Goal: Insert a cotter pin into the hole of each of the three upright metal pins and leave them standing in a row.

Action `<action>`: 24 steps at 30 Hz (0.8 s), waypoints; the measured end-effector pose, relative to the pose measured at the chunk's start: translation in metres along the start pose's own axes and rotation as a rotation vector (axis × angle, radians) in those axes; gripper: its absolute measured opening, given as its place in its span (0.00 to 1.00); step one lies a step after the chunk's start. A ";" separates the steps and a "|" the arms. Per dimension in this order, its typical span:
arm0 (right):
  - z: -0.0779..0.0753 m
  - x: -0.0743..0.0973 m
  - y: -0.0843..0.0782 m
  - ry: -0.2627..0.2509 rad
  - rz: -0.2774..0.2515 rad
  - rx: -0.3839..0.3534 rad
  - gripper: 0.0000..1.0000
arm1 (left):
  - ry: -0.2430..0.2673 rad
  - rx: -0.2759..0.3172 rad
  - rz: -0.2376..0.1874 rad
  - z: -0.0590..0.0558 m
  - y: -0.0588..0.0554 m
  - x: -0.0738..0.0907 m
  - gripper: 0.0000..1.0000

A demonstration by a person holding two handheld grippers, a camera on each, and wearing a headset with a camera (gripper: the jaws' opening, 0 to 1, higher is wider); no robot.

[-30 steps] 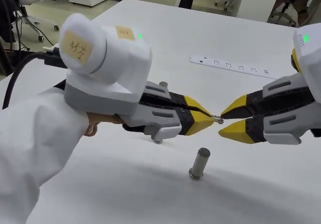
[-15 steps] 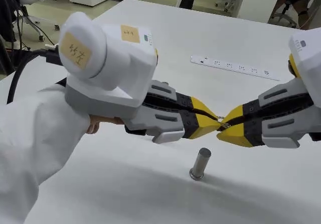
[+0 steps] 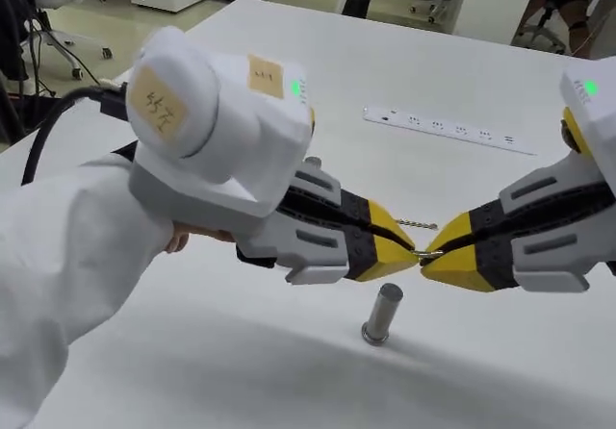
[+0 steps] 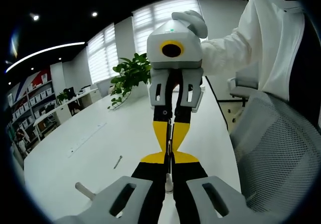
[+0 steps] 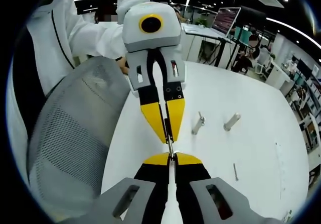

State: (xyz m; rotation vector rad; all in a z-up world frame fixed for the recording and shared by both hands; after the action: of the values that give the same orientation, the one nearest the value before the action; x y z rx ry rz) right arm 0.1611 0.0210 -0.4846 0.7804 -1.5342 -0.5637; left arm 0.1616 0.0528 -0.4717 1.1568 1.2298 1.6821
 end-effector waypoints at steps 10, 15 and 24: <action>0.001 0.005 -0.001 0.004 -0.026 -0.062 0.00 | -0.012 0.054 -0.013 -0.002 0.001 -0.005 0.00; -0.006 0.009 -0.006 -0.034 -0.032 -0.080 0.00 | 0.012 0.068 -0.012 0.004 -0.004 -0.005 0.17; -0.008 0.011 -0.035 -0.081 0.005 -0.155 0.00 | 0.009 0.128 0.044 0.002 -0.029 -0.009 0.16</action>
State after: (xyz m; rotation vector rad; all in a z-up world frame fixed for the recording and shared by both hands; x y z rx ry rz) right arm 0.1744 -0.0093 -0.5030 0.6418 -1.5453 -0.7090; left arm 0.1675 0.0530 -0.5016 1.2619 1.3437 1.6624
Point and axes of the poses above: the centre of the closed fingertips' face, and the gripper's own axes: x roughly backward along the fingers, z roughly to its left, y roughly out of its top, the point moved 2 cm from there along x, roughly backward along the fingers, and after that the axes turned 8 degrees about -z, right-handed, at the moved point
